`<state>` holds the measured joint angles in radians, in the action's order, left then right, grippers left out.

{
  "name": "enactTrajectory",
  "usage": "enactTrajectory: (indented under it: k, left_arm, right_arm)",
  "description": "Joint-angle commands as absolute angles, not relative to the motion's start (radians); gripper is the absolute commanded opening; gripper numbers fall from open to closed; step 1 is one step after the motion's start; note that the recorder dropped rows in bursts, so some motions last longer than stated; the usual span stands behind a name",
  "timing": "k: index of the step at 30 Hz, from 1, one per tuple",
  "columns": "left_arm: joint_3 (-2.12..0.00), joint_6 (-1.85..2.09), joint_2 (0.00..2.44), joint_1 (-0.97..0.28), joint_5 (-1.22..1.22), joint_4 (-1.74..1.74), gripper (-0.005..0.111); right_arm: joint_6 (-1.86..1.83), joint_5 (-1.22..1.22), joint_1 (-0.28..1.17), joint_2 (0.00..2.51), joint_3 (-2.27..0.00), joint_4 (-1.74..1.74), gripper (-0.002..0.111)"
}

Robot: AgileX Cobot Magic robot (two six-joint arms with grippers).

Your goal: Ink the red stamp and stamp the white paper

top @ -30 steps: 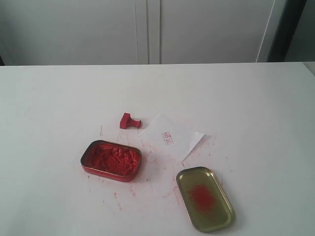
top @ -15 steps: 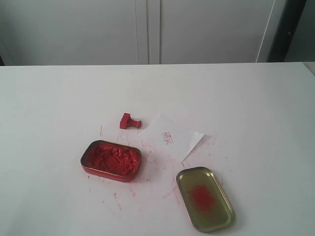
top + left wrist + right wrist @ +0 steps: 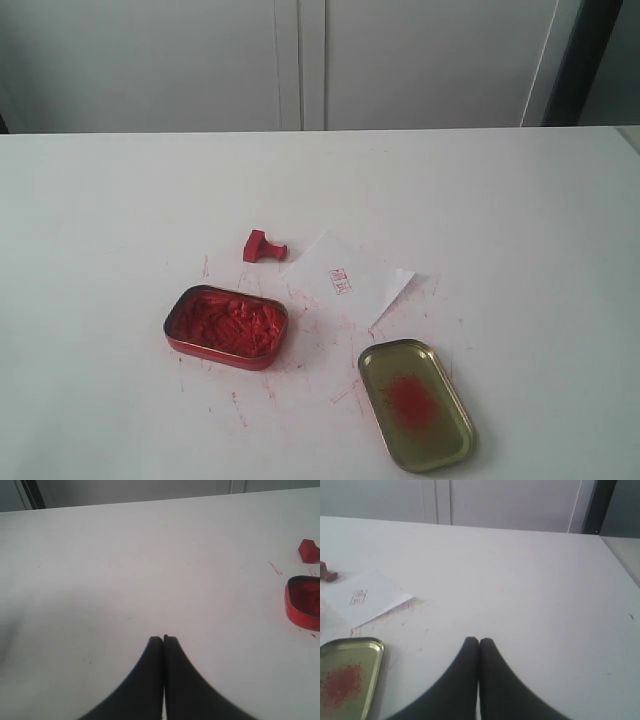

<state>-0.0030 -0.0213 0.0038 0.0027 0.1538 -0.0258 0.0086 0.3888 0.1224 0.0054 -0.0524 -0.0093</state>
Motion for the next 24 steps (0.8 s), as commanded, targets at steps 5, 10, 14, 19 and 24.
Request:
enactTrajectory:
  k: [5,10,14,19,24]
  left_arm:
    - [0.000,-0.022,0.000,0.000,0.150,-0.024,0.000]
    - [0.000,-0.022,0.000,0.000,0.150,-0.024,0.000]
    - [0.000,-0.022,0.000,0.000,0.150,-0.024,0.000]
    - [0.000,-0.022,0.000,0.000,0.150,-0.024,0.000]
    - [0.000,-0.022,0.000,0.000,0.150,-0.024,0.000]
  right_arm:
    - [0.000,0.350,0.117,0.000,0.000,-0.019,0.000]
    - [0.000,0.348,0.117,0.000,0.000,-0.019,0.000]
    - [0.000,0.348,0.117,0.000,0.000,-0.019,0.000]
    - [0.000,0.348,0.117,0.000,0.000,-0.019,0.000]
    - [0.000,0.348,0.100,0.000,0.000,-0.019,0.000]
